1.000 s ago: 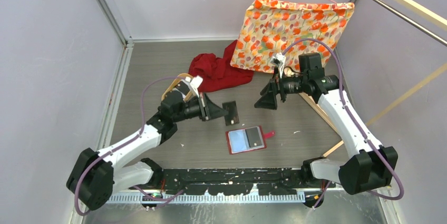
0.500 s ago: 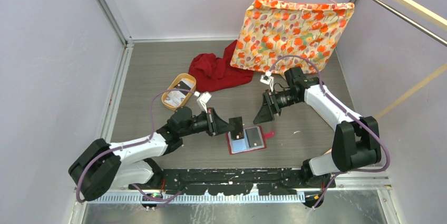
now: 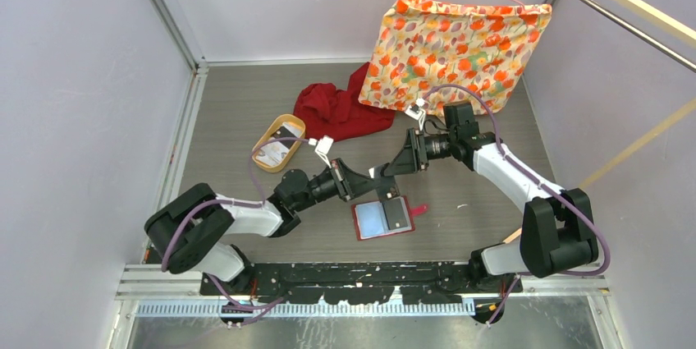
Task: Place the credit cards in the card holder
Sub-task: Insert the credit card into the card holder.
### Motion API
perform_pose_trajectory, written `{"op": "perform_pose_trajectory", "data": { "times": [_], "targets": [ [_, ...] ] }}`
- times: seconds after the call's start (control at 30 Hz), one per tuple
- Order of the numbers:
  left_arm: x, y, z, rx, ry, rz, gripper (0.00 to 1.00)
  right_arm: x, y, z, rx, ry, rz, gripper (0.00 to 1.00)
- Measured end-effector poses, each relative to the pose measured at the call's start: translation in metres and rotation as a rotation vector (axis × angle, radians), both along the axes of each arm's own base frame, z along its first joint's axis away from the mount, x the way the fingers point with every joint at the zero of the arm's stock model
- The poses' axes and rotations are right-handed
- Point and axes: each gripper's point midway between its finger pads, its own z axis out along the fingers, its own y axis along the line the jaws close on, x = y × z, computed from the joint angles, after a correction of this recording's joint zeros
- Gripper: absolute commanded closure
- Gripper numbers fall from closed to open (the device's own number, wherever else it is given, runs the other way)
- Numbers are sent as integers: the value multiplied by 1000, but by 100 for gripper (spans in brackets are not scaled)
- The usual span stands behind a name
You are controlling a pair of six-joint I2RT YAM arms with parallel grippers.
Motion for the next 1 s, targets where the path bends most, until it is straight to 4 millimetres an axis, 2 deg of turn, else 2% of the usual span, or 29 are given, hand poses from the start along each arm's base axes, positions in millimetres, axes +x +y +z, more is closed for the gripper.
{"op": "perform_pose_trajectory", "data": {
  "times": [0.13, 0.37, 0.43, 0.5, 0.53, 0.57, 0.6, 0.7, 0.8, 0.93, 1.0],
  "targets": [
    [-2, -9, 7, -43, -1, -21, 100, 6, 4, 10, 31, 18, -16, 65],
    [-3, -11, 11, -73, -2, -27, 100, 6, 7, 22, 75, 43, -5, 99],
    [-3, -12, 10, -73, 1, -27, 96, 4, 7, 24, 85, 48, 6, 99],
    [-3, -11, 11, -76, 0, -27, 79, 2, 7, 24, 85, 39, 17, 99],
    [-3, -11, 10, -74, 3, -24, 64, 1, 6, 24, 82, 31, 22, 99],
    [-2, -10, 8, -71, 8, -18, 56, 0, 5, 24, 76, 23, 28, 99],
    [-2, -9, 5, -60, 12, -12, 53, 0, 5, 24, 70, 16, 32, 99],
    [-1, -1, -15, 34, 60, 29, 51, 0, 1, 18, 47, 3, 26, 99],
    [-3, 13, -27, 125, 70, 70, 53, 8, -7, 4, 14, 4, -33, 99],
    [-8, 30, -37, 194, 77, 106, 63, 13, -19, -39, -56, 64, -160, 99],
    [-10, 34, -50, 238, 97, 109, 71, 12, -23, -61, -101, 105, -218, 99]
  ]
}}
